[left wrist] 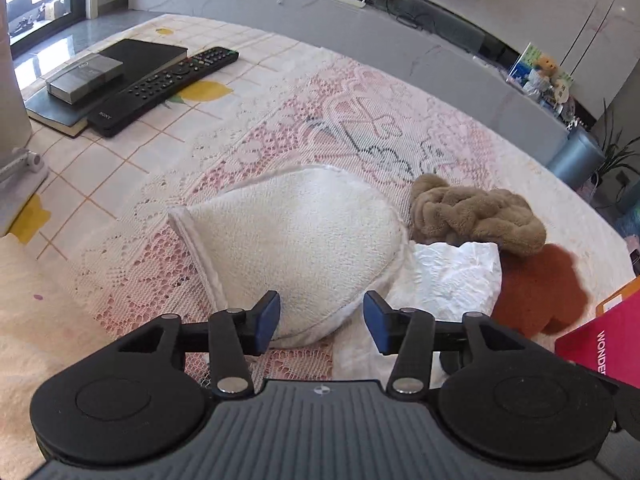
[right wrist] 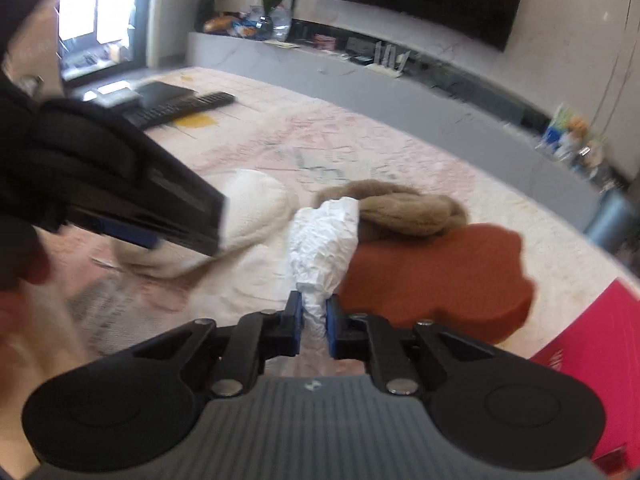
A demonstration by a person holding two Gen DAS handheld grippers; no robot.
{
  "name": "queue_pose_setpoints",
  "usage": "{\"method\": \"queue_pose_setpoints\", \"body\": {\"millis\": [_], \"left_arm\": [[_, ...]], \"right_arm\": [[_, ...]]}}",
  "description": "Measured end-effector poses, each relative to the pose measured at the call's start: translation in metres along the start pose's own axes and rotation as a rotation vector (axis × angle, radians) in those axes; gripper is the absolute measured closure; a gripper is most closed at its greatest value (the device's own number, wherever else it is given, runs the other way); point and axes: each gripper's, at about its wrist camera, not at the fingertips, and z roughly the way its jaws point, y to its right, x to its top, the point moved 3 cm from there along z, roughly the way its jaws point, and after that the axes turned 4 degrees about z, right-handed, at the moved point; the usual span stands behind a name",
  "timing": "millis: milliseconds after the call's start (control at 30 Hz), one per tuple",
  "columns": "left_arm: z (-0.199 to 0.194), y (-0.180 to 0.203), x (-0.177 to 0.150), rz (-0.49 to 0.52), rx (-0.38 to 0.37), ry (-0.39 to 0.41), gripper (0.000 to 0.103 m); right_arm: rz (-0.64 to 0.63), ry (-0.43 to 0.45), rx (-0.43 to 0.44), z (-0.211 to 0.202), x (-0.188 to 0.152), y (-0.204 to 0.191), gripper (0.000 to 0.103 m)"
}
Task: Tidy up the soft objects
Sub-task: 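Grasp the white tissue with the right tool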
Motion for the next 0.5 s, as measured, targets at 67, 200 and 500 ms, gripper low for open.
{"method": "queue_pose_setpoints", "body": {"millis": [67, 200, 500], "left_arm": [[0.005, 0.000, -0.001, 0.002, 0.009, -0.023, 0.044], [0.006, 0.000, -0.001, -0.003, 0.005, -0.029, 0.042], [0.011, 0.004, 0.000, 0.006, -0.029, -0.036, 0.019]], "right_arm": [[-0.003, -0.024, -0.030, 0.005, -0.001, -0.003, 0.085], [0.067, -0.070, 0.025, 0.016, -0.001, -0.001, 0.038], [0.088, -0.078, 0.064, 0.027, -0.003, -0.014, 0.071]]}}
